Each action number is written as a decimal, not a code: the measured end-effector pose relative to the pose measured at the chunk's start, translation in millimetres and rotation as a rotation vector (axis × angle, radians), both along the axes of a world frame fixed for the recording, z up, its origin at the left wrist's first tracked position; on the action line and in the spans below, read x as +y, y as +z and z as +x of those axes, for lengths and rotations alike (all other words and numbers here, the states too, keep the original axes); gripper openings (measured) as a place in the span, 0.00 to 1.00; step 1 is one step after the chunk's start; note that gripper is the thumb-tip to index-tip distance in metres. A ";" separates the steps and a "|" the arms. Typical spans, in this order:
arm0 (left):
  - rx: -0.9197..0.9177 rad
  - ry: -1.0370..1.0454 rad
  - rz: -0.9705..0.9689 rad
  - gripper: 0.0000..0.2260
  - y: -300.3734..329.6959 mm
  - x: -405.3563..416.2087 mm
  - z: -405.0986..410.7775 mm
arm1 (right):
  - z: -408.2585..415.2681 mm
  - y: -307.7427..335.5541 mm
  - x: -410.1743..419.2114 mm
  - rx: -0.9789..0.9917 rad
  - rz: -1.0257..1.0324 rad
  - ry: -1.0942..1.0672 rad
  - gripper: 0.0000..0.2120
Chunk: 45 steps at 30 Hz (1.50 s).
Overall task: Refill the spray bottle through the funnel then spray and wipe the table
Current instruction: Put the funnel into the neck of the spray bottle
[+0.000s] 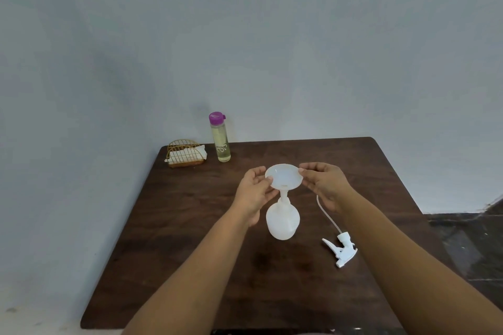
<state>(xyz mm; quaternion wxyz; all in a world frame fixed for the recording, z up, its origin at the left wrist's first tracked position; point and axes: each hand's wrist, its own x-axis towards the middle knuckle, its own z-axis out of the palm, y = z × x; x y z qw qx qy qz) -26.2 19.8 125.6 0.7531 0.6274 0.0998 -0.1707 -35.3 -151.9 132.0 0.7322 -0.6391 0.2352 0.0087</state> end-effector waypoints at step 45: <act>0.101 0.026 0.164 0.14 -28.7 -9.1 -7.4 | -20.9 -22.7 11.5 0.240 0.145 0.068 0.08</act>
